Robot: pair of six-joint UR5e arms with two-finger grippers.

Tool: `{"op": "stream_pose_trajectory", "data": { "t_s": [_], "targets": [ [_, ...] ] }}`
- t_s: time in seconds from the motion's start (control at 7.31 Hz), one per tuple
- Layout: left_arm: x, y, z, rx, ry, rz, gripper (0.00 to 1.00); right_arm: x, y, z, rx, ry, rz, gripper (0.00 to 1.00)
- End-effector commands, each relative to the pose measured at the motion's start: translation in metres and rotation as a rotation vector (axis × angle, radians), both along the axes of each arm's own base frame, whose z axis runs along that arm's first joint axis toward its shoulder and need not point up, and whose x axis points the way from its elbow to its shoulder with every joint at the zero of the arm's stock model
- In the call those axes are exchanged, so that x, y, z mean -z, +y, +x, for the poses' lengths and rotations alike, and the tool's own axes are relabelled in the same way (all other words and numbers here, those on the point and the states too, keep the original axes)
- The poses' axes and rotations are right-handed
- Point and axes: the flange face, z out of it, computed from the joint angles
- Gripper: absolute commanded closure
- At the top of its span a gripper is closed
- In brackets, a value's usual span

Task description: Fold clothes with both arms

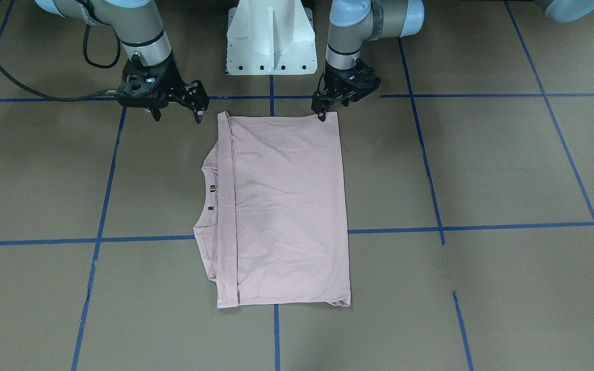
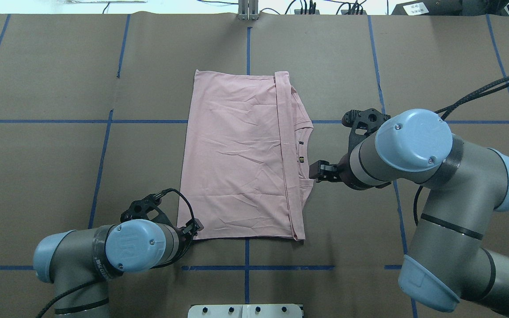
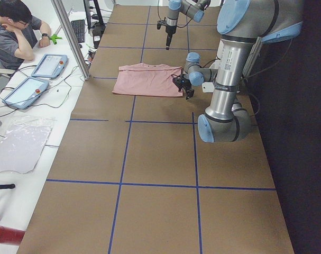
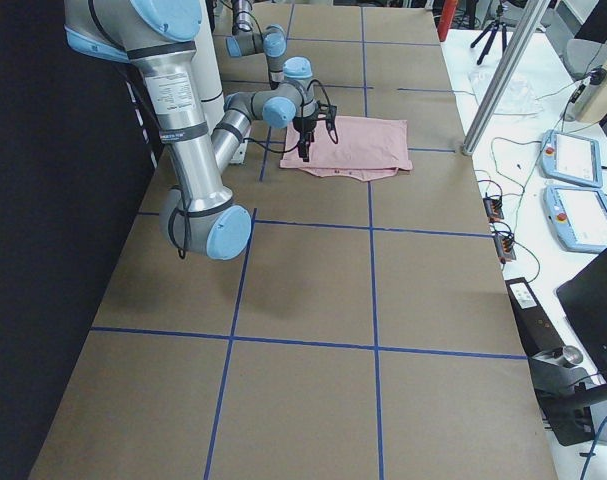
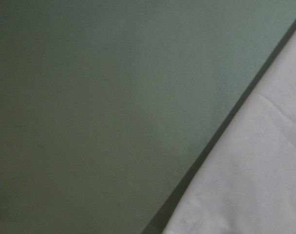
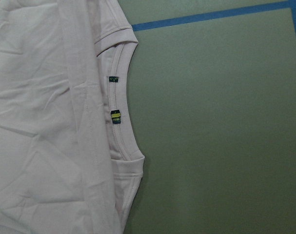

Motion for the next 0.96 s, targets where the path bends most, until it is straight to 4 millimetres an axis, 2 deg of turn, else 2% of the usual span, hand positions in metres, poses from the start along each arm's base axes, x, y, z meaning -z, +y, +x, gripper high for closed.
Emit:
{"op": "stream_pose_trajectory", "data": {
  "t_s": [0.0,0.27,0.55,0.82],
  "targets": [
    [0.002,-0.001,0.001,0.002,-0.011,0.0,0.2,0.0,-0.001,0.001,-0.003,0.0,-0.002,0.0],
    [0.006,-0.005,0.001,0.015,-0.008,0.015,0.28,-0.003,-0.001,0.001,-0.003,0.004,-0.004,0.0],
    [0.014,-0.007,0.004,0.018,0.0,0.019,0.45,-0.004,-0.001,0.001,-0.003,0.007,-0.005,0.0],
    [0.014,-0.008,0.004,0.028,-0.002,0.028,0.56,-0.005,-0.001,0.001,-0.003,0.008,-0.006,0.0]
  ]
}}
